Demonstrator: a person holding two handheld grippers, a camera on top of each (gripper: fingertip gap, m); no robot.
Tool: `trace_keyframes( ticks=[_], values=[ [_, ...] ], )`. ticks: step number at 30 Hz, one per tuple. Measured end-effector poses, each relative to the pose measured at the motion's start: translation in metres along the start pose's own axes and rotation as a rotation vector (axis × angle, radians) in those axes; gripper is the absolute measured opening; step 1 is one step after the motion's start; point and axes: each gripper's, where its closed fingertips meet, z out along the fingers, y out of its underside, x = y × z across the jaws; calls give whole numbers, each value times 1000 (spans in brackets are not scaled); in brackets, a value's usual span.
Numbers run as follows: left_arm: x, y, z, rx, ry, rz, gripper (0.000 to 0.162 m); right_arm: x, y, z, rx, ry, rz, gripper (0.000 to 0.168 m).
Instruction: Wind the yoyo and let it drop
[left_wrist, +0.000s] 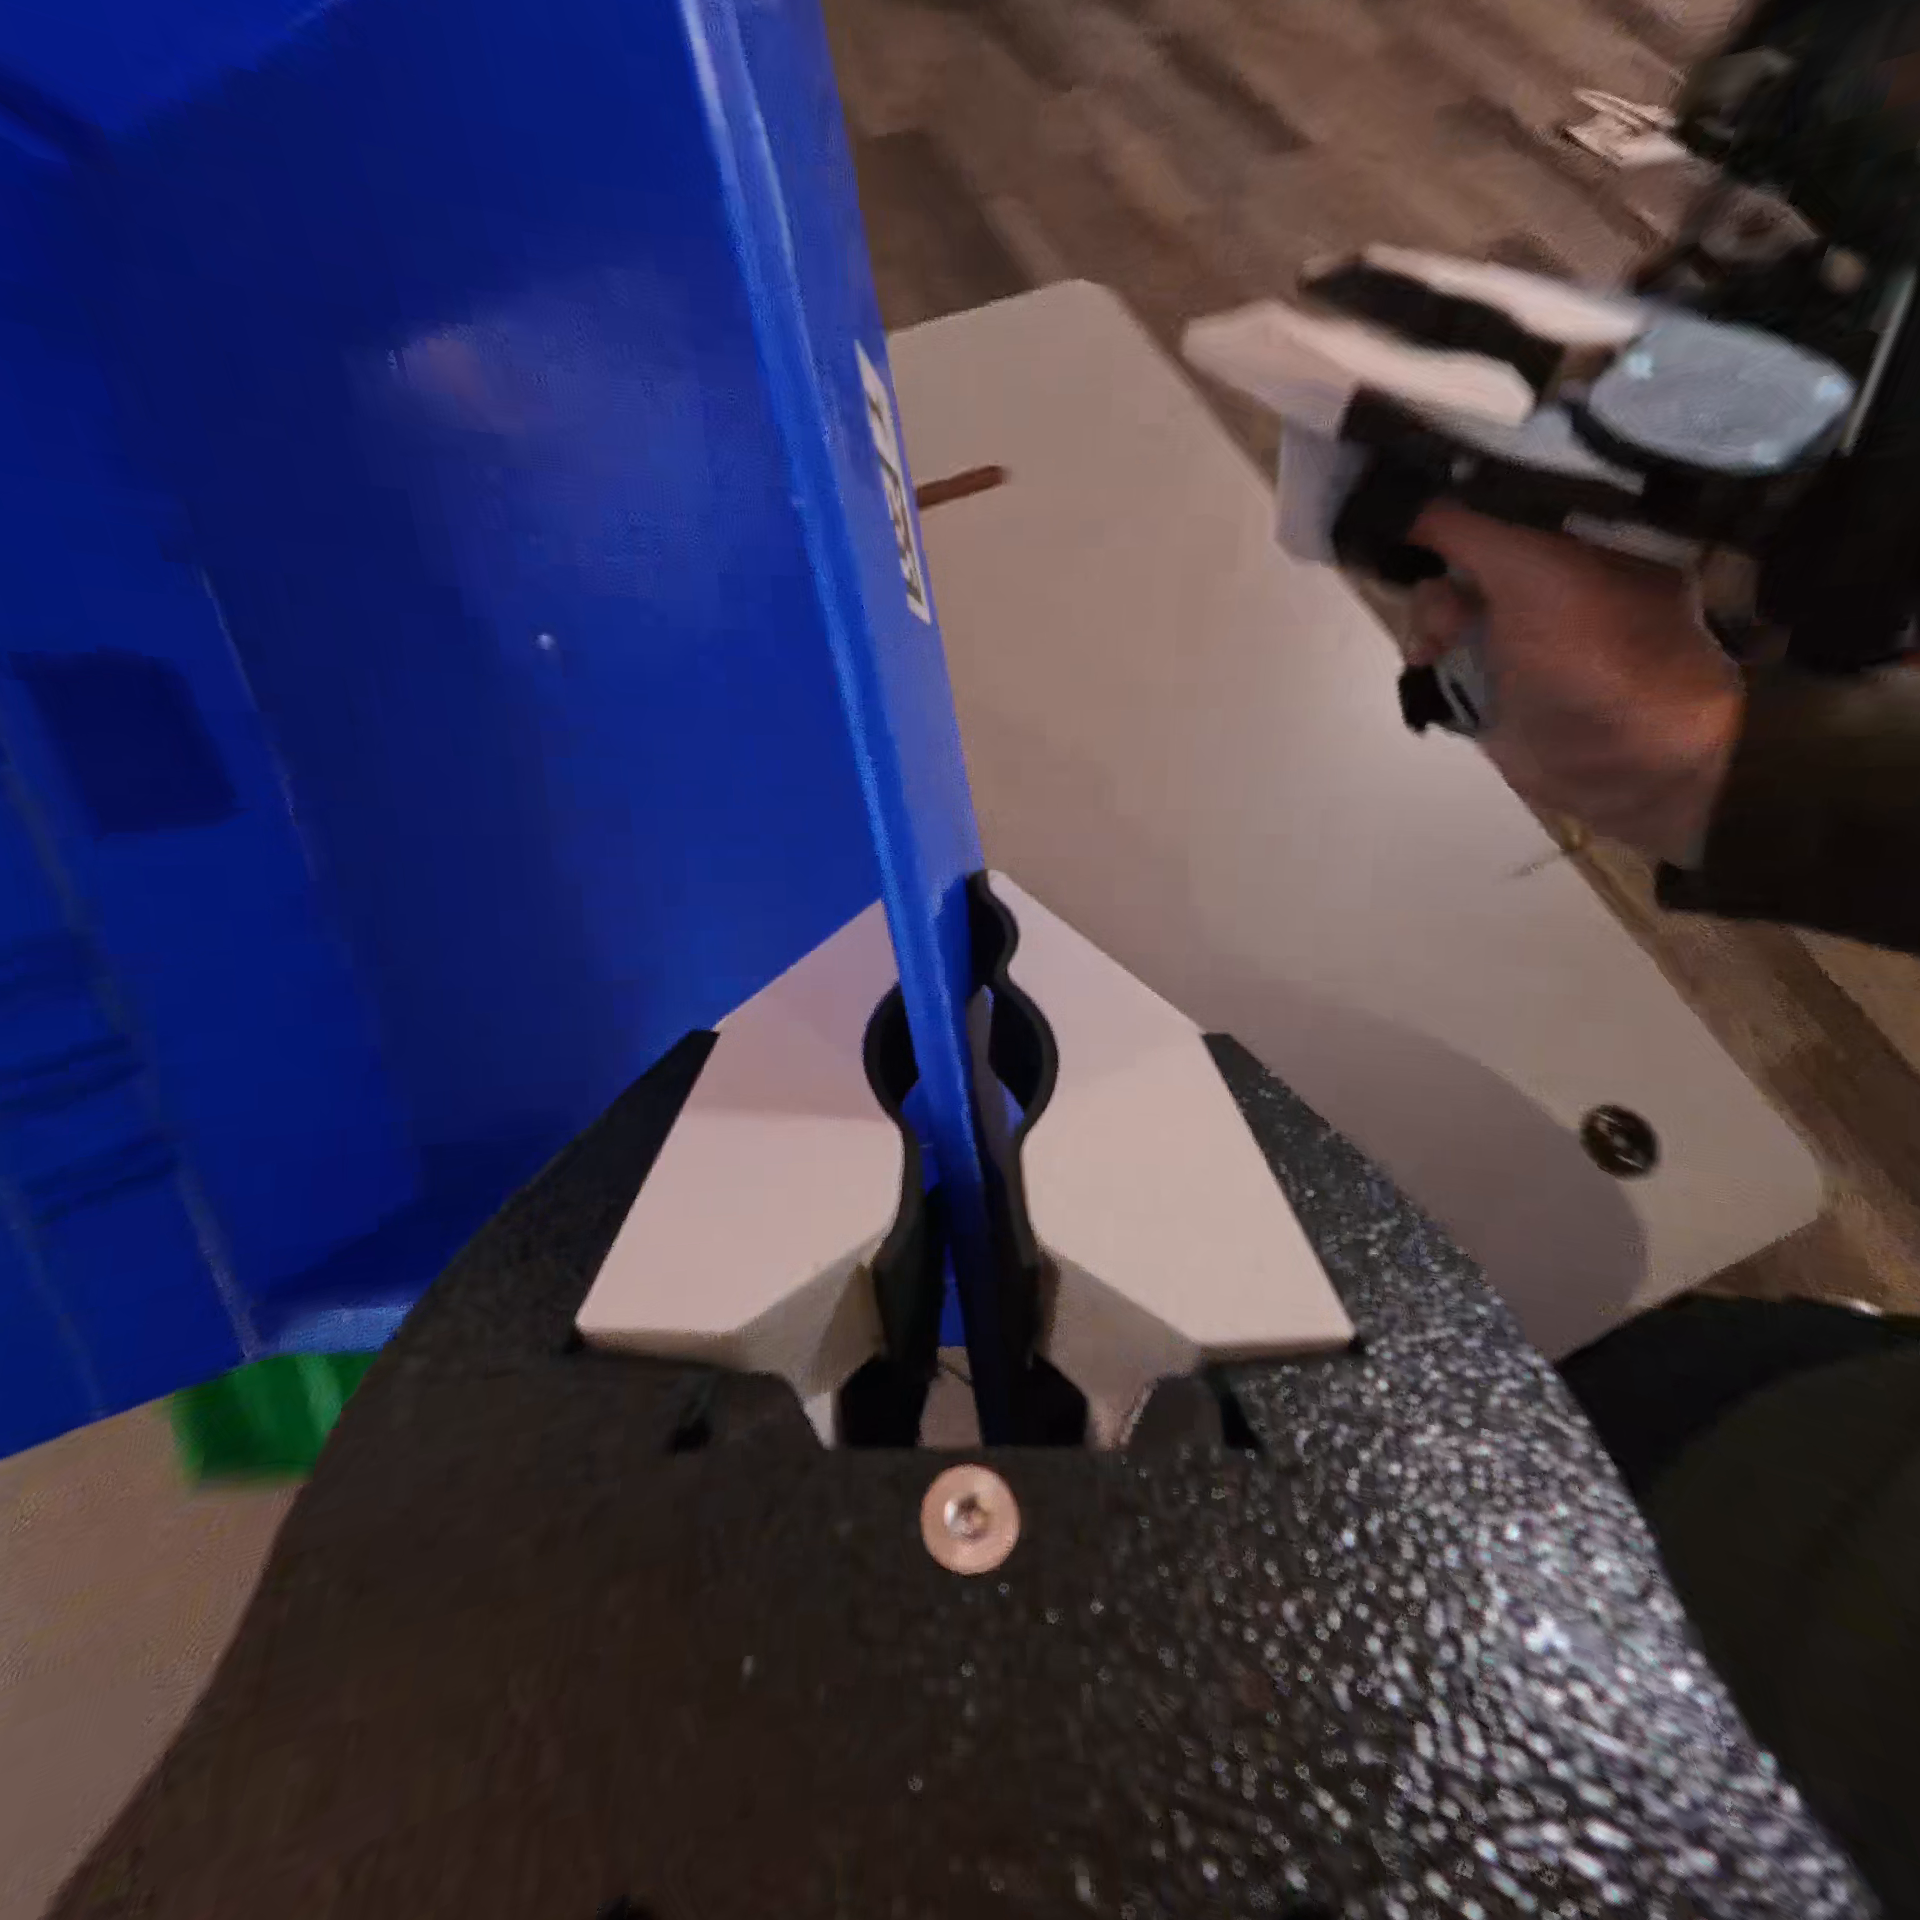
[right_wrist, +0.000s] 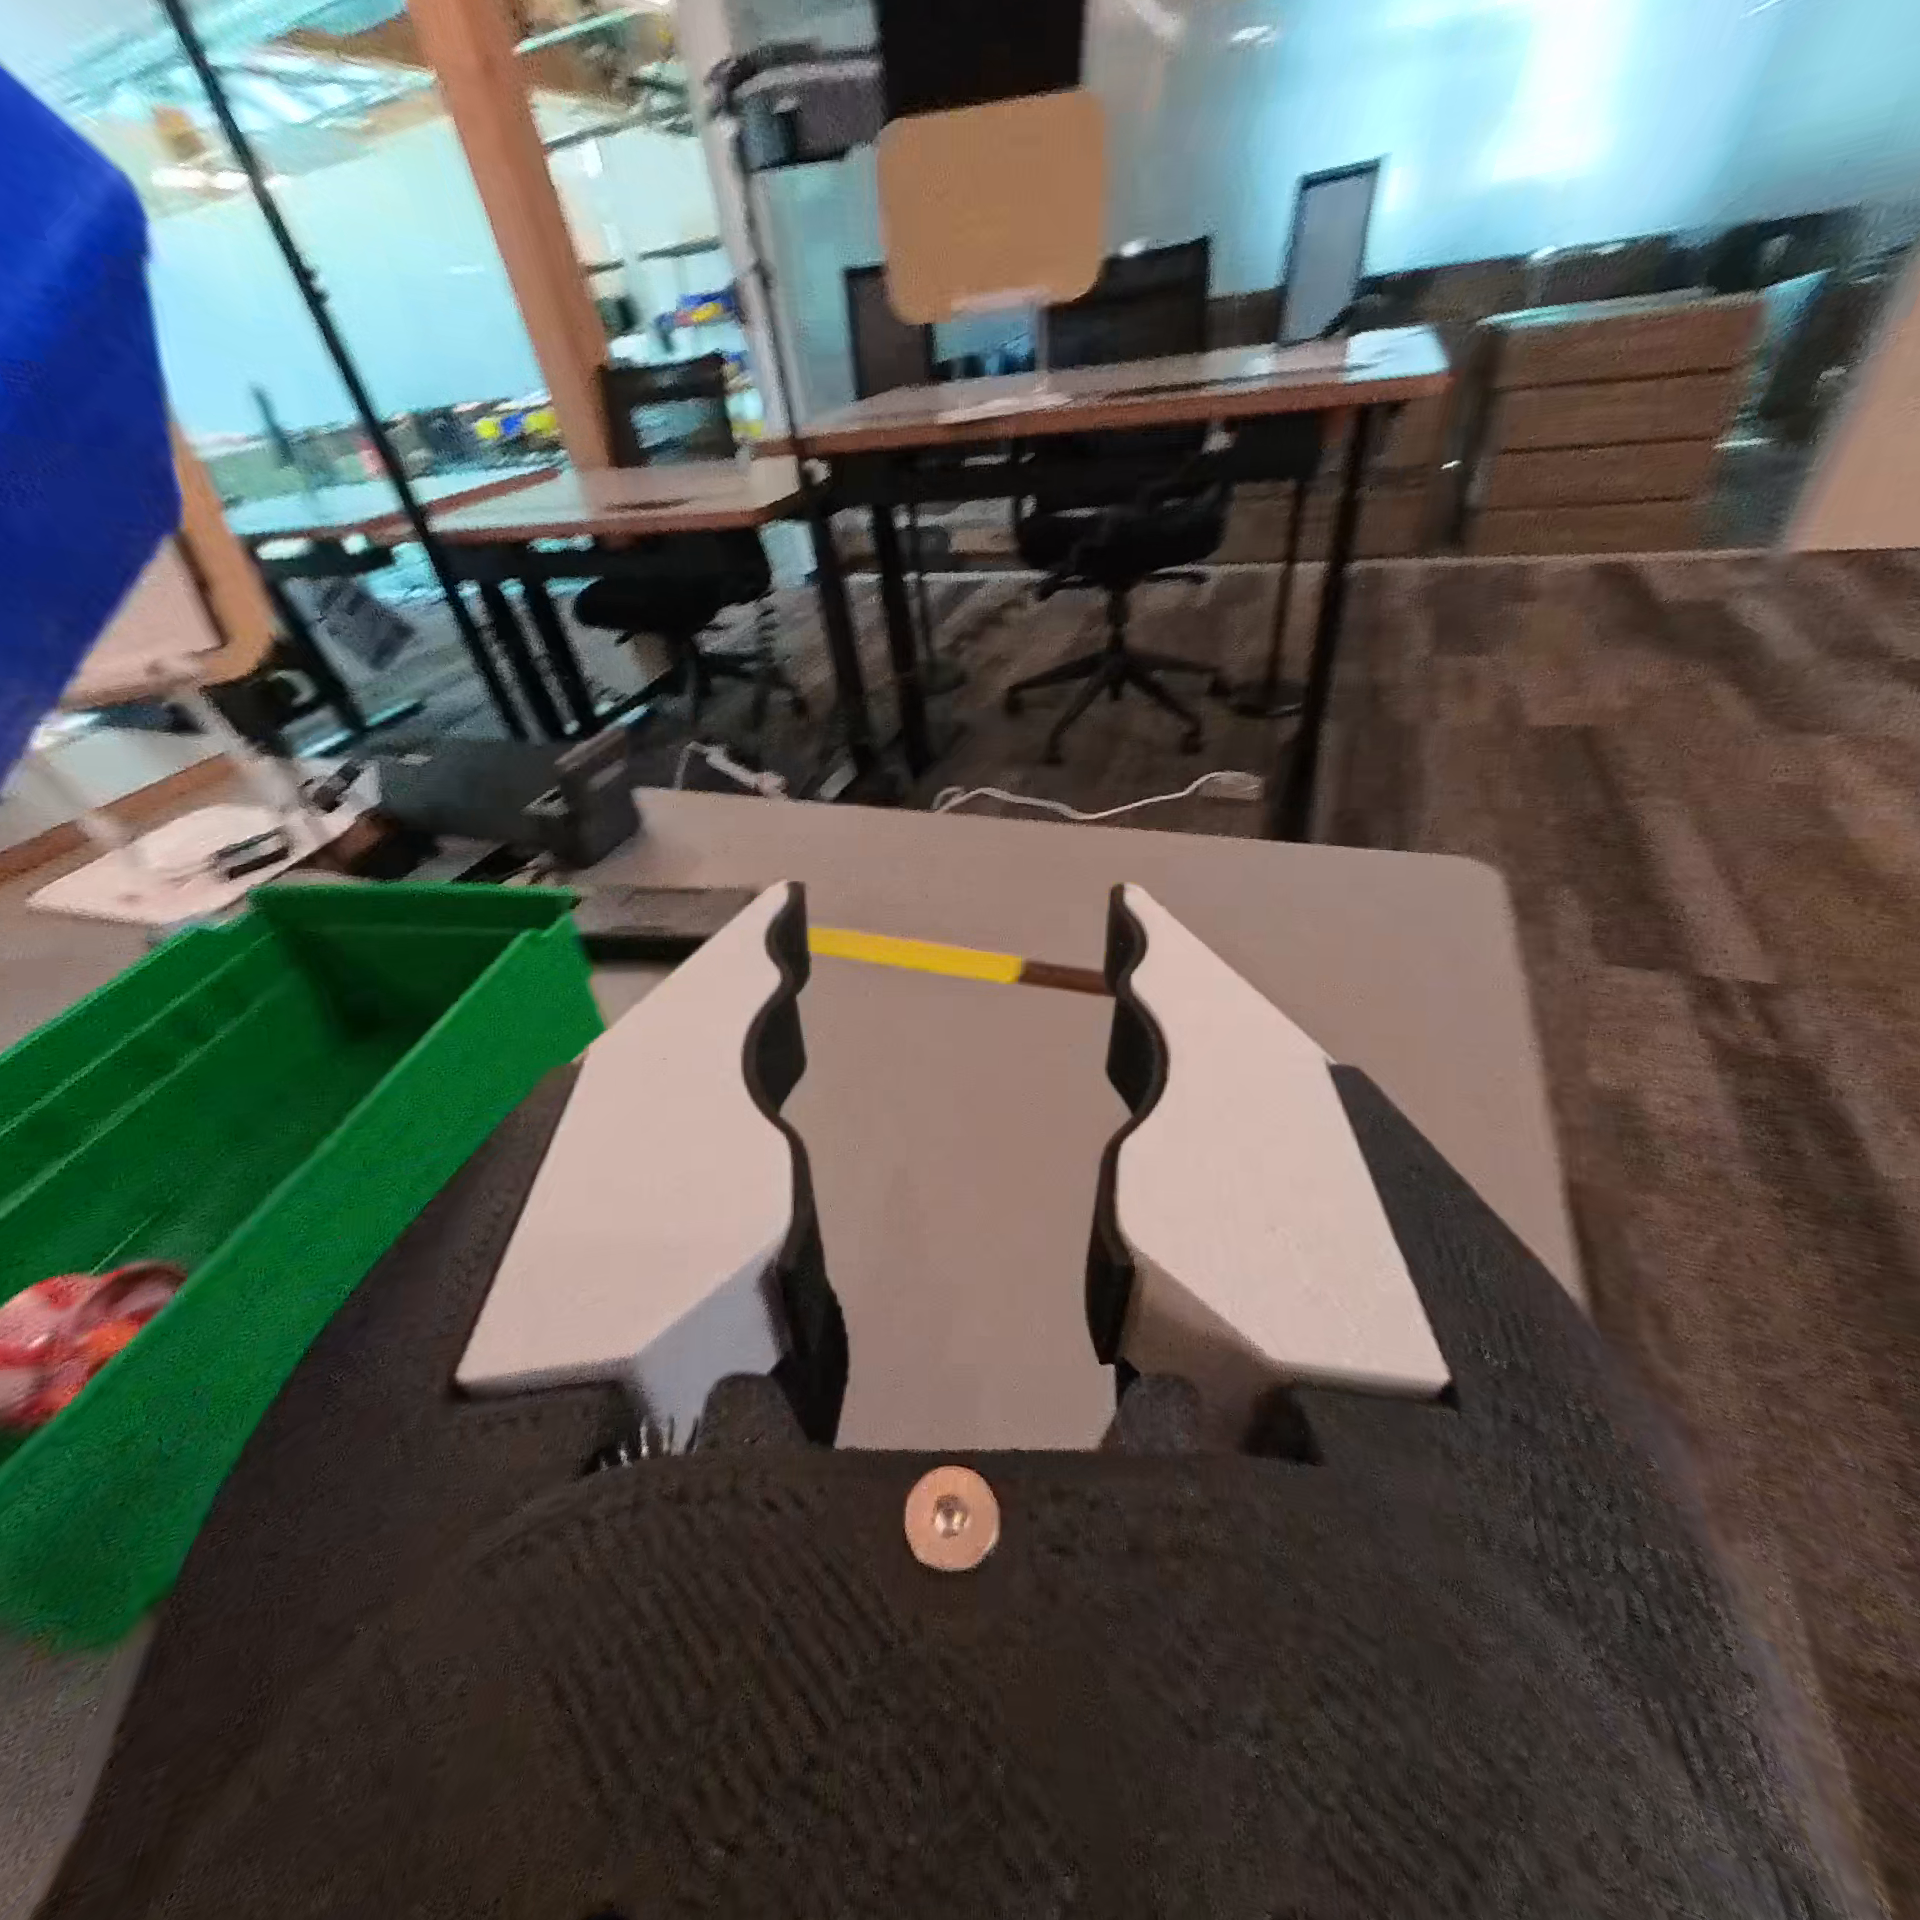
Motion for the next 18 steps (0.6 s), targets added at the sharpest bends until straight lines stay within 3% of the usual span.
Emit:
trace_keyframes(
  ticks=[4,8,14,16,18],
  values=[
    [72,-5,75,-91,140,188,2,114,-33,-52,128,242,12,55],
    [116,9,144,-149,167,305,3,176,-48,-104,172,411,-224,51],
    [130,67,219,-338,157,249,2,188,-22,-147,99,427,-231,50],
    [119,89,235,-401,78,341,3,182,-10,-150,66,403,-222,50],
    [121,81,238,-324,81,387,4,172,-1,-149,39,361,-210,50]
  ],
)
